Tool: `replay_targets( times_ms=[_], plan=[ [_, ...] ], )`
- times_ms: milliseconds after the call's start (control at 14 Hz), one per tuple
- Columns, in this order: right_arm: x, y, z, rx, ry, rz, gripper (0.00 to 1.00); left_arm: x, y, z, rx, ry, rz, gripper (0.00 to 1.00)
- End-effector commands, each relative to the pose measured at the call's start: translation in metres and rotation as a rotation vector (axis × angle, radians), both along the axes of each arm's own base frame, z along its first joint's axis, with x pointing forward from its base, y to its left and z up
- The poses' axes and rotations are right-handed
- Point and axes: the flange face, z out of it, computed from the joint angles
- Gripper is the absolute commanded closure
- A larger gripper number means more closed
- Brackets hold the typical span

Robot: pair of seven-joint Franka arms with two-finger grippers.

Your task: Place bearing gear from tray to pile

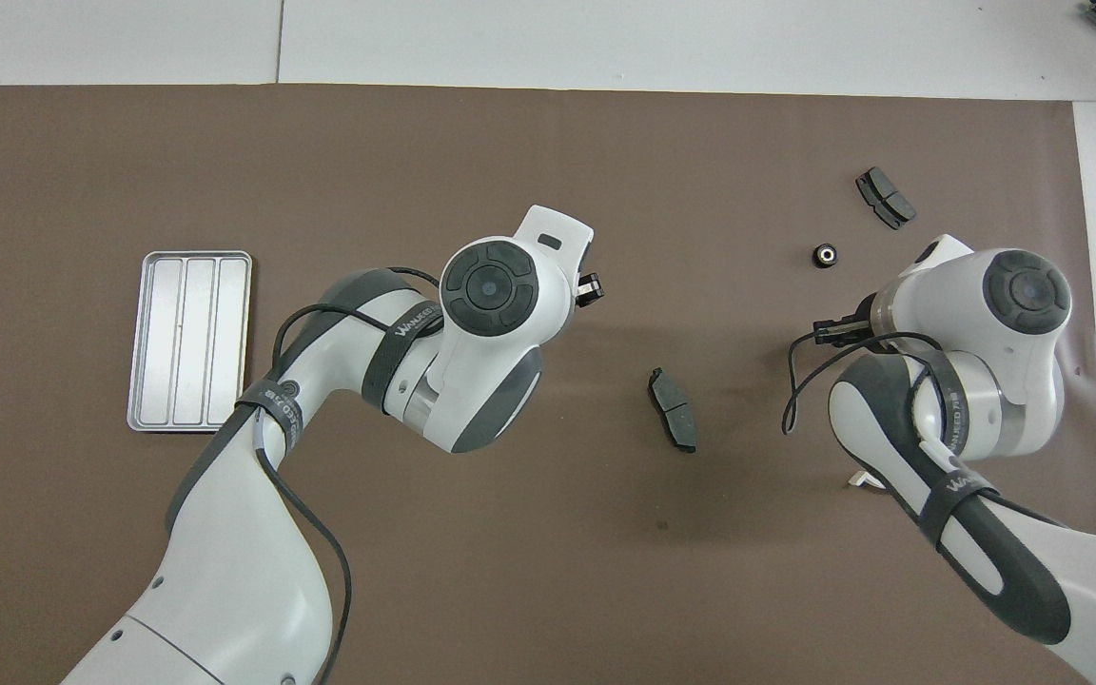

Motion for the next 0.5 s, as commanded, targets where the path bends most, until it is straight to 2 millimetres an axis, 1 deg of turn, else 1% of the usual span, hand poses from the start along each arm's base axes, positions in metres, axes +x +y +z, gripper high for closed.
replay_targets(
  times_ms=[0,72,215,286,358,430],
  plan=[
    [0.001,0.004,-0.001,0.035,-0.024,-0.002,1.00,-0.007,-0.017,0.006,0.003,-0.007,-0.013,0.57],
    [0.001,0.009,-0.004,0.037,-0.024,0.003,1.00,-0.017,-0.028,0.005,0.004,-0.004,-0.032,0.51],
    [0.001,0.013,-0.005,0.039,-0.023,-0.008,1.00,-0.019,-0.032,0.007,0.005,-0.006,-0.038,0.23],
    [0.001,0.013,-0.007,0.039,-0.023,-0.009,1.00,-0.019,-0.031,0.007,0.009,-0.001,-0.038,0.17],
    [0.005,0.014,-0.014,0.039,-0.042,-0.010,1.00,-0.019,-0.029,0.008,0.015,0.004,-0.036,0.12],
    [0.010,0.017,-0.017,0.042,-0.066,-0.022,1.00,-0.017,-0.027,0.010,0.021,0.010,-0.034,0.11]
  ],
)
